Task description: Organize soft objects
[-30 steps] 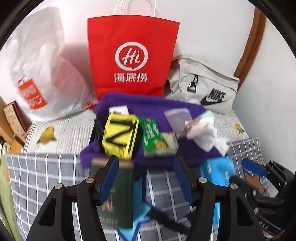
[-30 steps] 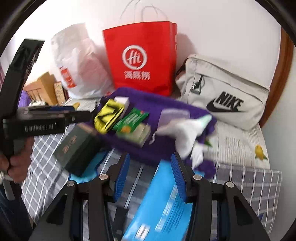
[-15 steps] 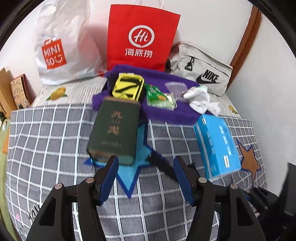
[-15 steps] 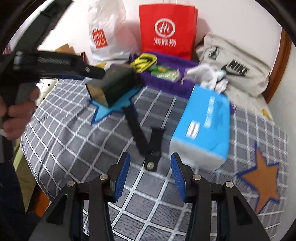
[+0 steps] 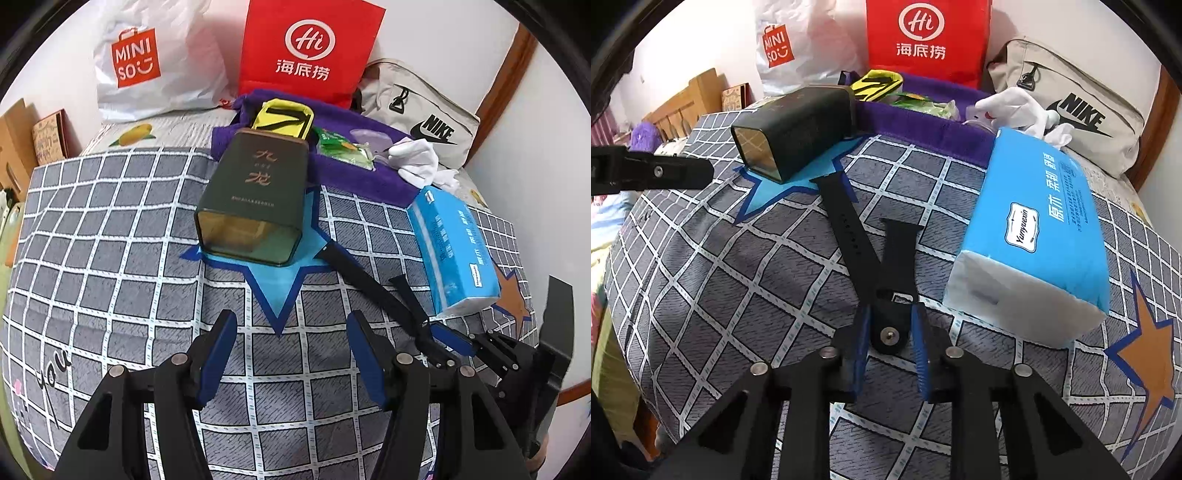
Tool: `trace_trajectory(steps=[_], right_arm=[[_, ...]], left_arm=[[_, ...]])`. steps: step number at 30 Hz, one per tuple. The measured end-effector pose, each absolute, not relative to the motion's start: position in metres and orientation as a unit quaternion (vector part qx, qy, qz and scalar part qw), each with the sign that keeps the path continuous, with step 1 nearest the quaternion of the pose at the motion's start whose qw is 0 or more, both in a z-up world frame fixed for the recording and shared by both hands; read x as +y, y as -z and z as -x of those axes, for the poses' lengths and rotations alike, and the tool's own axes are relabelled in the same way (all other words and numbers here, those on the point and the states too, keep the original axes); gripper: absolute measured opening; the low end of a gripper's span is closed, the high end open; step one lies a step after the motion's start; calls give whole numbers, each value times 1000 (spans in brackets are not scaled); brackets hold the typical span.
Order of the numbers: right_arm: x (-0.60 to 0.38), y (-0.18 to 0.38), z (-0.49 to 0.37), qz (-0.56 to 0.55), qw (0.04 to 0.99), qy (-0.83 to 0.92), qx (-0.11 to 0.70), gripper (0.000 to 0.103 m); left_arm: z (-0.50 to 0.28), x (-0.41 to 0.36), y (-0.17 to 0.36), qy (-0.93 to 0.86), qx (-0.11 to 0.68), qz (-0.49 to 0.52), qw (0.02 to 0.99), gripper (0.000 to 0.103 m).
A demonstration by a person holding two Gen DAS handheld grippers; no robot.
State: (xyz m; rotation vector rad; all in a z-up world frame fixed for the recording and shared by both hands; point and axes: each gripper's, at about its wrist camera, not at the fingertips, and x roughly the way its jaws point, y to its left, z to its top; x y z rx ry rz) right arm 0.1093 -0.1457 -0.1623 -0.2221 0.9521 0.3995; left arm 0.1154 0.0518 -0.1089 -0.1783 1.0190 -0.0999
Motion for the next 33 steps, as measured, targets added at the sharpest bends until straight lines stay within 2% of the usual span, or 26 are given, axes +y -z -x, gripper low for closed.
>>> trace_trajectory(steps=[5,6,11,14,16,18,24,26,27,28,29,33], right_arm=[[-162,158,-91,107,859,-191,462,20],[-167,157,-84,105,857,-192,467,15],[-182,160,-62,99,846,-195,486,15],[-184,158,-65,92,850,-193,482,22],[-183,157,-70,85,853,-197,476,45],[-179,156,-77,85,855,-207,467,51],[-163,162,-98,92,855,-215,463,51],[-155,164,-101,110,855,-213,461,48],[-153,165,-101,114,855,-214,458,43],[-153,165,-100,115,854,-221,457,28],[-153,164,-99,112,853,-228,457,23],[-163,164,-97,86,851,-244,457,21]], left_arm=[[-116,45,116,58,495,84,863,60],[-117,43,118,63,497,86,861,60],[-119,30,128,77,506,84,855,60],[-119,24,131,81,512,81,851,60],[-118,23,133,81,514,78,850,60],[-118,25,134,78,516,78,849,60],[-121,34,136,65,520,85,847,60],[-122,34,136,64,520,86,847,60],[-123,33,136,64,520,86,847,60],[-124,32,137,65,520,87,847,60],[-124,30,137,66,521,86,846,60],[-127,20,141,73,527,80,843,60]])
